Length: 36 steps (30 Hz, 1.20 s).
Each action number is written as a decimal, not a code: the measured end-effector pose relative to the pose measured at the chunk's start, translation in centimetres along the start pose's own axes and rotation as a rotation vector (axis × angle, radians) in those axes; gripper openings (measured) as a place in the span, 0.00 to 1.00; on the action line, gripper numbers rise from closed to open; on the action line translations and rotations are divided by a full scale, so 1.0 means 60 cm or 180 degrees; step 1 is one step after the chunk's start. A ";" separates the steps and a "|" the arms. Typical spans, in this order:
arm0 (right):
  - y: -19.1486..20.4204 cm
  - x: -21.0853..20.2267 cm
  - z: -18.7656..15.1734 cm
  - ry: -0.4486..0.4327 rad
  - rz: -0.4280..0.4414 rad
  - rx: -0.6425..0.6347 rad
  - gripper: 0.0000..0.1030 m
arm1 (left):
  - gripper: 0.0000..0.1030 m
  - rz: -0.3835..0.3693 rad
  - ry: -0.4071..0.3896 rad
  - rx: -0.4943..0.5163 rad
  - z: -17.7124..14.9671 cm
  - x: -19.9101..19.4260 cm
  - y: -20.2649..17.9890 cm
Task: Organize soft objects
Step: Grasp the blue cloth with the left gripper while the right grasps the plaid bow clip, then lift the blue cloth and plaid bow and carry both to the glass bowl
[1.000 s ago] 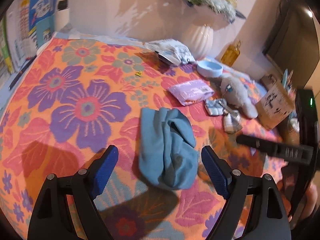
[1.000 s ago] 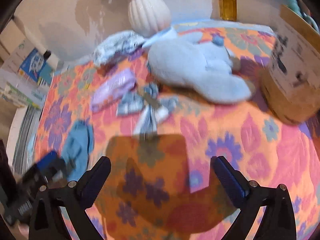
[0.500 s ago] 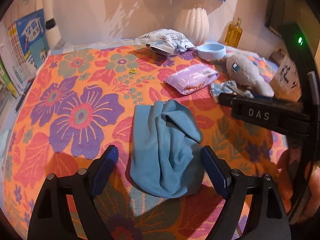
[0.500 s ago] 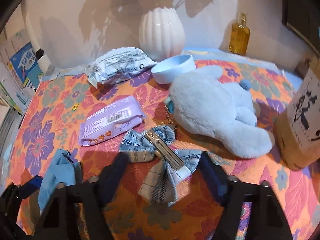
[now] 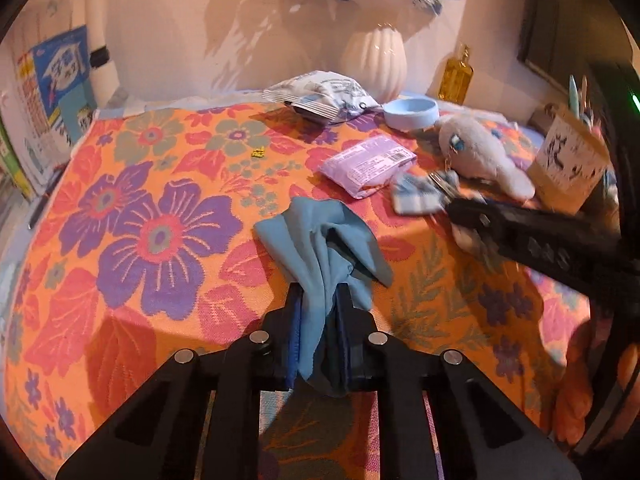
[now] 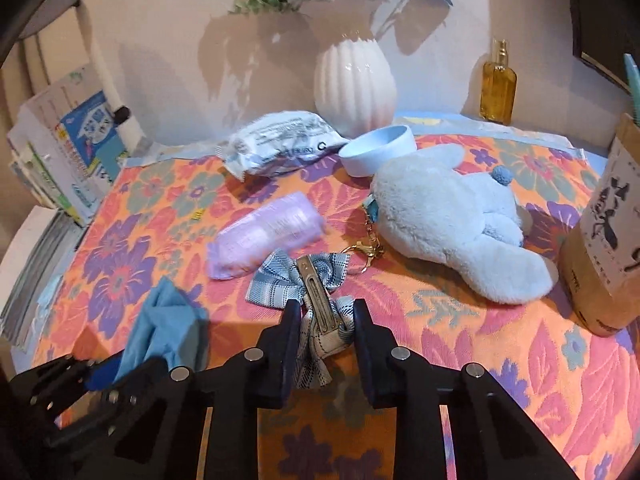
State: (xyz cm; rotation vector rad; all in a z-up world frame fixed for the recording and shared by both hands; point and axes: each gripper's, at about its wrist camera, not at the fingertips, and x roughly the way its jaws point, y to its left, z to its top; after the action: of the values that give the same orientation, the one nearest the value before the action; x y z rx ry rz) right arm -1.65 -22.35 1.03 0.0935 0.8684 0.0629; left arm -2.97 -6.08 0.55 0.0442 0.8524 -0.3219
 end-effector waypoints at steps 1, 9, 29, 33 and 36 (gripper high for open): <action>-0.002 -0.006 -0.007 -0.0001 0.0012 0.0011 0.24 | 0.11 -0.0014 -0.0013 -0.0036 -0.001 -0.001 0.002; -0.009 -0.067 -0.075 0.0096 -0.0049 -0.0033 0.29 | 0.13 -0.0236 -0.0021 -0.0136 -0.002 -0.003 0.012; 0.036 -0.037 -0.067 0.0220 -0.0317 -0.0469 0.22 | 0.07 -0.0020 -0.0111 0.0065 -0.006 -0.025 -0.017; 0.011 -0.085 -0.055 0.0082 -0.0038 -0.0194 0.22 | 0.07 -0.0280 -0.0404 -0.0031 -0.002 -0.087 -0.026; -0.005 -0.127 -0.035 -0.0084 0.0040 -0.0053 0.22 | 0.07 -0.0414 -0.0677 0.0034 0.016 -0.143 -0.046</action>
State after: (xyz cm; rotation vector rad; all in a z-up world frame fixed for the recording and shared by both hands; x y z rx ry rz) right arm -8.18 -23.23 5.44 0.0840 0.8409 0.0805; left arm -8.33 -6.65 7.82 -0.0355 0.6437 -0.4450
